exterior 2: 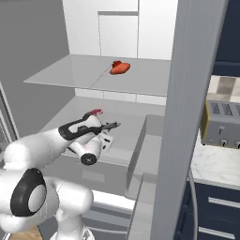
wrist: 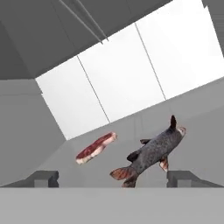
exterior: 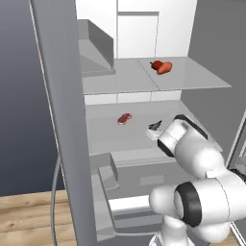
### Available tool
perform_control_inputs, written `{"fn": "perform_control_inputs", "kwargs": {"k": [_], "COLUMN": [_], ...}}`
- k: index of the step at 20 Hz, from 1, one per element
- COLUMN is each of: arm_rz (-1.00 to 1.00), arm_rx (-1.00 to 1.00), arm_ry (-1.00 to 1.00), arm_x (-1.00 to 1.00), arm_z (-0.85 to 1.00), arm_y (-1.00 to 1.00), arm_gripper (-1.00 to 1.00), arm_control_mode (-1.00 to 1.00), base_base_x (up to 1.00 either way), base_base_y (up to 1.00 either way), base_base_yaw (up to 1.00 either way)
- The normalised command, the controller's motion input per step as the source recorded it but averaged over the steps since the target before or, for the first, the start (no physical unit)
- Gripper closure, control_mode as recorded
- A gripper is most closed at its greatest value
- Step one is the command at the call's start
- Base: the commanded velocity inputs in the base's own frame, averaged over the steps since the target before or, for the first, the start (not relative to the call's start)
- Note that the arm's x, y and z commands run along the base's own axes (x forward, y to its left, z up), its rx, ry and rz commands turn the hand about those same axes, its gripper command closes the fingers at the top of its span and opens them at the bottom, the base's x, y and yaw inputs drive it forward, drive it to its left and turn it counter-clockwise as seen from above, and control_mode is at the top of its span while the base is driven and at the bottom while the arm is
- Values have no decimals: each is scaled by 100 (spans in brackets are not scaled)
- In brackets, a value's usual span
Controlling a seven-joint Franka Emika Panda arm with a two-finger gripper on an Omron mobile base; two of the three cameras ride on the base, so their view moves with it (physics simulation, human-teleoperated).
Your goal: Transport the fish and sweet potato to the fridge. Place the fish on the rack containing meat and place the sweet potato on the rack containing the vegetable, ensuring meats and vegetables are on different racks.
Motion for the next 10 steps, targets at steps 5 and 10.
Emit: {"fn": "perform_control_inputs", "kwargs": {"k": [5,10], "arm_rz": [0,0], "arm_rx": [1,0], "arm_ry": [-3,-3], "arm_x": [-77,-67], "arm_z": [73,100], "arm_y": [3,-4], "arm_gripper": [-100,-100], "arm_control_mode": [-100,-100], "base_base_x": [0,0], "base_base_y": [0,0], "base_base_yaw": [0,0]}}
